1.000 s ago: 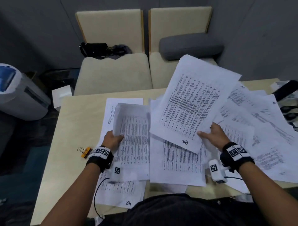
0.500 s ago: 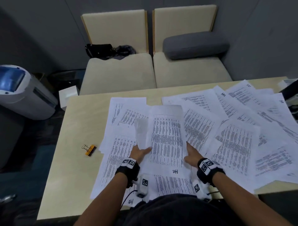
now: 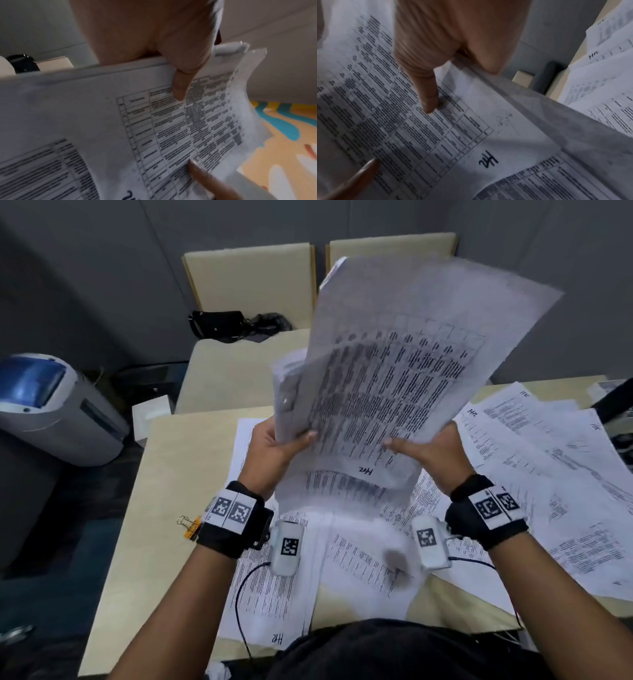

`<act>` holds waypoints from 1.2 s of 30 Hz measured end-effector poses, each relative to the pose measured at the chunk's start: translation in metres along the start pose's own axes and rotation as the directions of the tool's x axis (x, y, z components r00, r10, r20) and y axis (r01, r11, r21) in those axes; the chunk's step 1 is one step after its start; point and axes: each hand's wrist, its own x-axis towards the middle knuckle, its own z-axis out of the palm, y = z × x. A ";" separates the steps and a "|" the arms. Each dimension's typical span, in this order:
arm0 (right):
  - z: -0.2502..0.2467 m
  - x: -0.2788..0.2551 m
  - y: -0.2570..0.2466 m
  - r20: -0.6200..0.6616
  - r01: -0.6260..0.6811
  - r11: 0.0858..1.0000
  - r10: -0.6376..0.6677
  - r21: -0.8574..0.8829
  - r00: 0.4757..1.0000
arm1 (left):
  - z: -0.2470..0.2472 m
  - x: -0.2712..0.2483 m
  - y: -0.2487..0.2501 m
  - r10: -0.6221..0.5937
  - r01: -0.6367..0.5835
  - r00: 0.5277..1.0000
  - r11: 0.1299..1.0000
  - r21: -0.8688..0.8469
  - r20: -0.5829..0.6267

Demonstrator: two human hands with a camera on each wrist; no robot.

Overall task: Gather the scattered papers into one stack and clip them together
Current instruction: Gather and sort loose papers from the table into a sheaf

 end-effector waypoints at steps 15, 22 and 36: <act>0.043 -0.019 0.065 0.152 -0.201 0.979 0.204 -0.036 0.967 | -0.016 -0.021 -0.063 -0.222 0.231 0.968 0.971 0.067 -0.119; 0.068 -0.007 0.096 0.018 -0.260 0.960 0.263 -0.107 0.965 | -0.029 -0.016 -0.084 -0.208 0.271 0.957 0.891 0.365 -0.201; 0.111 -0.011 0.180 0.074 -0.577 0.602 0.724 -0.551 0.685 | -0.200 -0.098 -0.150 -0.516 0.694 0.705 0.360 0.623 -0.487</act>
